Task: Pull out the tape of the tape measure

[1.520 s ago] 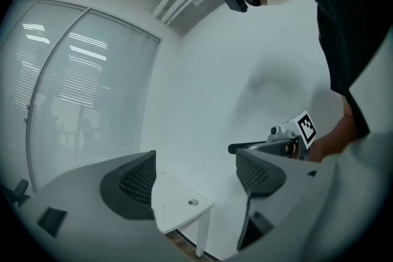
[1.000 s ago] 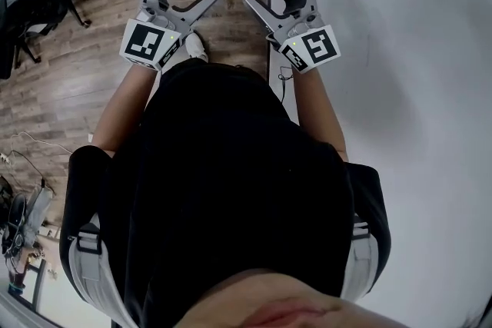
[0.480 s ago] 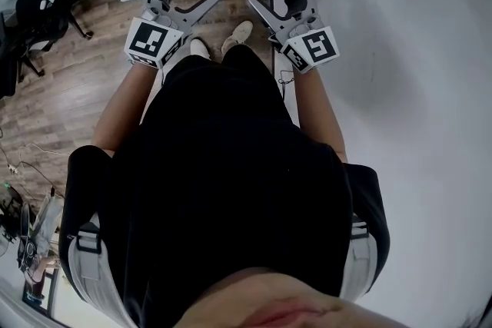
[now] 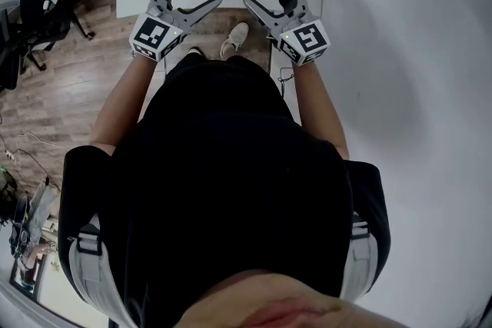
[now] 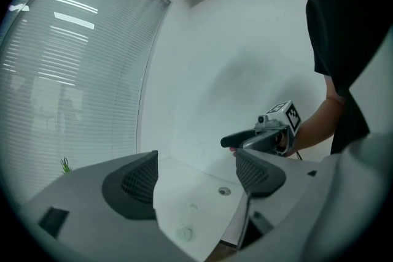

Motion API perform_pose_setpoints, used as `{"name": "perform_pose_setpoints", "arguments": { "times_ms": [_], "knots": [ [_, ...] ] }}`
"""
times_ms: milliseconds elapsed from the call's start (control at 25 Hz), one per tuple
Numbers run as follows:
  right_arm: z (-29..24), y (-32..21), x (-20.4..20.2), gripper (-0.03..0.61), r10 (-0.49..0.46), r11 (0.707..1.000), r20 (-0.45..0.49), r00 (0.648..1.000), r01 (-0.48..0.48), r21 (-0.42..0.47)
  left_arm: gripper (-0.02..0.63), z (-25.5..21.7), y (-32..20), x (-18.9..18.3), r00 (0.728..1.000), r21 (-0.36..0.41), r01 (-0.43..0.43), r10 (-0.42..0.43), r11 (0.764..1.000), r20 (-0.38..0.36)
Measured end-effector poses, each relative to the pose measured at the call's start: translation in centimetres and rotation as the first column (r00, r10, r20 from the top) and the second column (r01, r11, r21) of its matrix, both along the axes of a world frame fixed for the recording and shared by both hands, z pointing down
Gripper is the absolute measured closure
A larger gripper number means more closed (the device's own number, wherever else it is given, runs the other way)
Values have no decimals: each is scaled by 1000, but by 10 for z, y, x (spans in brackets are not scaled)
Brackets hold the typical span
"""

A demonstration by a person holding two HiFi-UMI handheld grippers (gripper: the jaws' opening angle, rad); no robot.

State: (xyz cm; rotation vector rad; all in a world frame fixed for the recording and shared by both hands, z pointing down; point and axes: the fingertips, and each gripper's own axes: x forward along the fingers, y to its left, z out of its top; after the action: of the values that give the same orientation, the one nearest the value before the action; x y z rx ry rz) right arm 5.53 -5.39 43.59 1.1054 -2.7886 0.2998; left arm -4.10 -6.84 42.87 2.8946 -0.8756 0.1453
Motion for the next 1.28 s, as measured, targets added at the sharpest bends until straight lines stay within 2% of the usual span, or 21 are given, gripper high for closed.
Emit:
{"name": "perform_pose_setpoints", "arguments": {
  "times_ms": [280, 480, 720, 960, 1280],
  "knots": [
    [45, -43, 3, 293, -135, 988, -67, 989, 130, -78, 210, 44, -41, 20, 996, -68, 6, -1, 998, 86],
    [72, -56, 9, 295, -176, 977, -91, 980, 163, -138, 210, 66, -55, 34, 987, -108, 6, 11, 994, 160],
    [123, -56, 15, 302, -180, 963, -131, 975, 148, -223, 227, 127, -54, 37, 956, -153, -61, 102, 986, 275],
    [175, -73, 5, 309, -166, 944, -168, 972, 108, -311, 230, 184, -72, 23, 929, -233, -125, 197, 964, 314],
    [210, -68, 17, 327, -110, 928, -173, 979, 39, -371, 252, 233, -59, 43, 876, -306, -217, 324, 927, 359]
  ]
}}
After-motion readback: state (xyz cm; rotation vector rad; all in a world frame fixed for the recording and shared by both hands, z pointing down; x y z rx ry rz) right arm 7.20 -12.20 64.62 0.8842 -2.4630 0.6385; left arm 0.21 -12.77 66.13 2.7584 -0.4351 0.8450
